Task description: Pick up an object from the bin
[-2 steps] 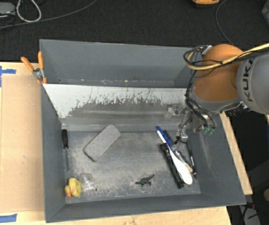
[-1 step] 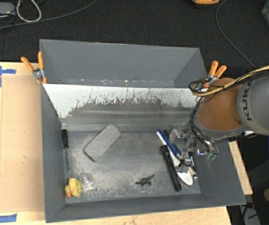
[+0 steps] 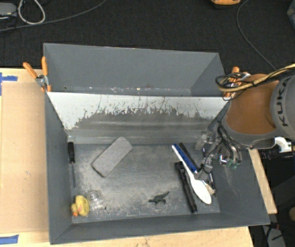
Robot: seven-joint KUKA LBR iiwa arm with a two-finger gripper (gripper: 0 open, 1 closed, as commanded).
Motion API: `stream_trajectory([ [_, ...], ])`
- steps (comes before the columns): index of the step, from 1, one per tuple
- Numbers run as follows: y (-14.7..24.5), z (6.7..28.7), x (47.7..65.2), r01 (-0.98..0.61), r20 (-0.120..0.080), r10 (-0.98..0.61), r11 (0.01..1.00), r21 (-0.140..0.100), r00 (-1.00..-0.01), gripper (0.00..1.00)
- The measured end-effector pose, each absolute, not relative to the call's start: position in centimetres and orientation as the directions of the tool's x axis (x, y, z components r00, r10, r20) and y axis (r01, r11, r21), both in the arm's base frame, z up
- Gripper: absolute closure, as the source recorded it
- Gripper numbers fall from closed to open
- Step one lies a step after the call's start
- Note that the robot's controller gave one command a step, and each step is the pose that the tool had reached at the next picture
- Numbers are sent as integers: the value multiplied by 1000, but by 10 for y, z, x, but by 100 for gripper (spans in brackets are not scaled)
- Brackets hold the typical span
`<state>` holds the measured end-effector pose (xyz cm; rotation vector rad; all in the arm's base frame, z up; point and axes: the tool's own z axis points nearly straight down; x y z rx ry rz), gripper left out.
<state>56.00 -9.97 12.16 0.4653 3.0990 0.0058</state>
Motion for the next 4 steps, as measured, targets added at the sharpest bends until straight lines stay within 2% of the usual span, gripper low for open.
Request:
stream_trajectory([
  [1, -114, 105, 533, 393, 7, 393, 919, 1, -919, 0],
  [2, -103, 67, 534, 516, -2, 516, 856, 6, -856, 0],
  [3, -115, 70, 516, 553, 6, 553, 833, 2, -833, 100],
  [4, -115, 70, 516, 552, 6, 552, 834, 2, -834, 100],
])
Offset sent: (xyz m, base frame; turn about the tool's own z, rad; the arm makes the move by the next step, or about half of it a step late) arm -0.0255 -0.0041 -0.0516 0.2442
